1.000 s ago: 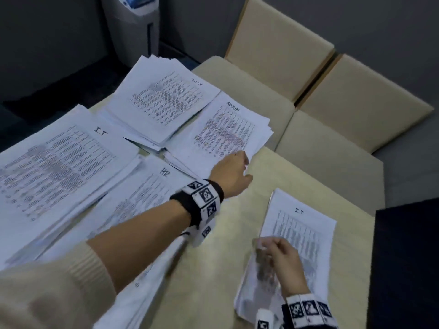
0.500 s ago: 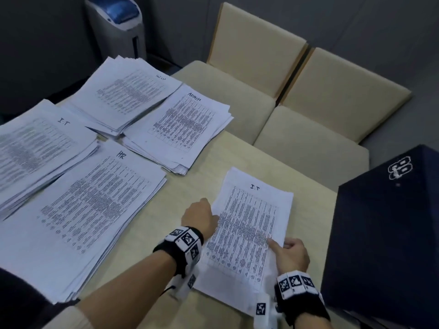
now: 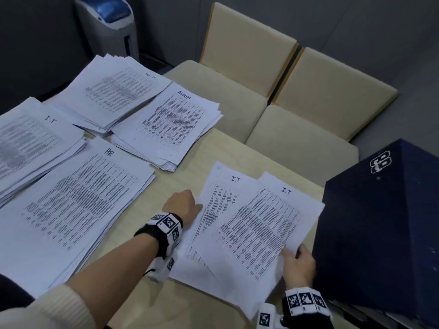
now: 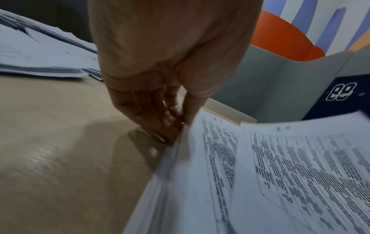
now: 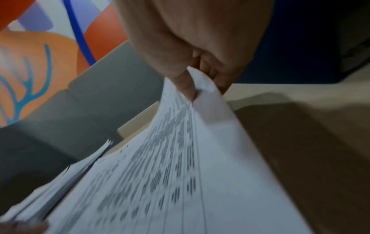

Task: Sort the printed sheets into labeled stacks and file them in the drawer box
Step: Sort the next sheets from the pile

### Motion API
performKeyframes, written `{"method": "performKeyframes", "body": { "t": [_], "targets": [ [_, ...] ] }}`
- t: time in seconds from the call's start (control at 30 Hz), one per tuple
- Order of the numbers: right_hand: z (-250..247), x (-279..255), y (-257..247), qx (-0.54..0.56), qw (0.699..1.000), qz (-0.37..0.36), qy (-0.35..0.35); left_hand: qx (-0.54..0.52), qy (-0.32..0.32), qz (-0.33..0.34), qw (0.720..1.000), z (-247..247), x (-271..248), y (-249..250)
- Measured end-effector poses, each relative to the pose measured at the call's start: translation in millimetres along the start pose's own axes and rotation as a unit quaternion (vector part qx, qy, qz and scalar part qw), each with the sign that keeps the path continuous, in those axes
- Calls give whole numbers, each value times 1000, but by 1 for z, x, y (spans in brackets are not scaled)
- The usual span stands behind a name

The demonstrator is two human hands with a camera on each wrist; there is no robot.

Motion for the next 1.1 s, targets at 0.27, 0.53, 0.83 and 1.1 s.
{"method": "performKeyframes", "body": {
  "t": [0.27, 0.53, 0.83, 1.1],
  "targets": [
    [17, -9, -4, 89, 989, 28, -116, 185, -77, 127, 971, 4, -7, 41],
    [32, -14, -15, 115, 978, 19, -173, 352, -30, 195, 915, -21, -29, 68],
    [46, -8, 6, 235, 953, 75, -177, -246, -178, 167, 938, -2, -30, 40],
    [31, -9, -4, 273, 948, 41, -161, -173, -88, 112, 974, 10, -24, 30]
  ]
}}
Point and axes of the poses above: each hand's wrist, its own x-axis towards the middle knuckle, its own z-axis out of the palm, y = z × x, the point moved 10 cm from there along x, towards the middle knuckle, and after that the axes turned 10 degrees about -x, right-handed, at the moved point
